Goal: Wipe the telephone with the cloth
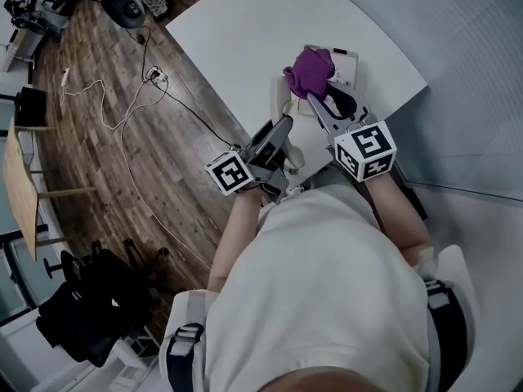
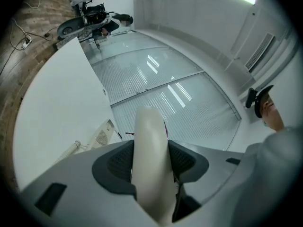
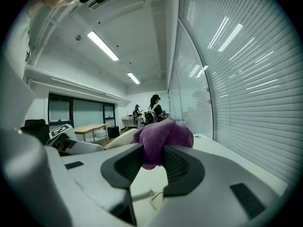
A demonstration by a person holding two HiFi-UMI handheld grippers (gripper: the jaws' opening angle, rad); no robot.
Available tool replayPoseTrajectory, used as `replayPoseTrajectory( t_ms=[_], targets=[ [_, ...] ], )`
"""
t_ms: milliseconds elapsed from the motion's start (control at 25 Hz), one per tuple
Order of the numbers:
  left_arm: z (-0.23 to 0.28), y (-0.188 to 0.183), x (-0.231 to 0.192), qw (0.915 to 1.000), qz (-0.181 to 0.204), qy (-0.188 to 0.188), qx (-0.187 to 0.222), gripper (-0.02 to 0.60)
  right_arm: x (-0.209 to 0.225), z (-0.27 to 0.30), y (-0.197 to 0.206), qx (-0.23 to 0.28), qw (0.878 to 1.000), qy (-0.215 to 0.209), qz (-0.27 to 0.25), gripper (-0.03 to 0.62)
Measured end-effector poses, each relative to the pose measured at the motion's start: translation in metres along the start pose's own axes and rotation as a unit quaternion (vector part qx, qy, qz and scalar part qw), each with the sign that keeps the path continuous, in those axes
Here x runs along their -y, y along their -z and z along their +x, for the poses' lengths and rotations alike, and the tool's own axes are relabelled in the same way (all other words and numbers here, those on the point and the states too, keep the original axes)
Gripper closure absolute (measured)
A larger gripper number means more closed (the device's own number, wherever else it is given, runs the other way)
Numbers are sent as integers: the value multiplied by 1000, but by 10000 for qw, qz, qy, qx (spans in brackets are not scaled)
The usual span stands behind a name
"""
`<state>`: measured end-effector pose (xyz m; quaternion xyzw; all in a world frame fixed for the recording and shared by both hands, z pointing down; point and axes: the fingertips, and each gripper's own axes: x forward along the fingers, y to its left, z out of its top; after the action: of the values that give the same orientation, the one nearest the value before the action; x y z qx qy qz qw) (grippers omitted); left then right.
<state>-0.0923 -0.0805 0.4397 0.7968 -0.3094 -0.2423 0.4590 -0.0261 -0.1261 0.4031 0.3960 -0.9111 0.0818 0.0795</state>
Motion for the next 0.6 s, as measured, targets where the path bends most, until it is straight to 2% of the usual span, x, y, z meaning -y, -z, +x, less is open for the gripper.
replayPoseTrajectory(
  t_ms=[160, 600],
  targets=[
    [-5, -7, 4, 9992, -357, 105, 120, 360, -17, 7, -6, -14, 9998, -220, -29, 464],
    [-11, -14, -1, 9980, -492, 213, 324, 360, -39, 12, 5, -75, 9981, -615, -42, 464]
  ],
)
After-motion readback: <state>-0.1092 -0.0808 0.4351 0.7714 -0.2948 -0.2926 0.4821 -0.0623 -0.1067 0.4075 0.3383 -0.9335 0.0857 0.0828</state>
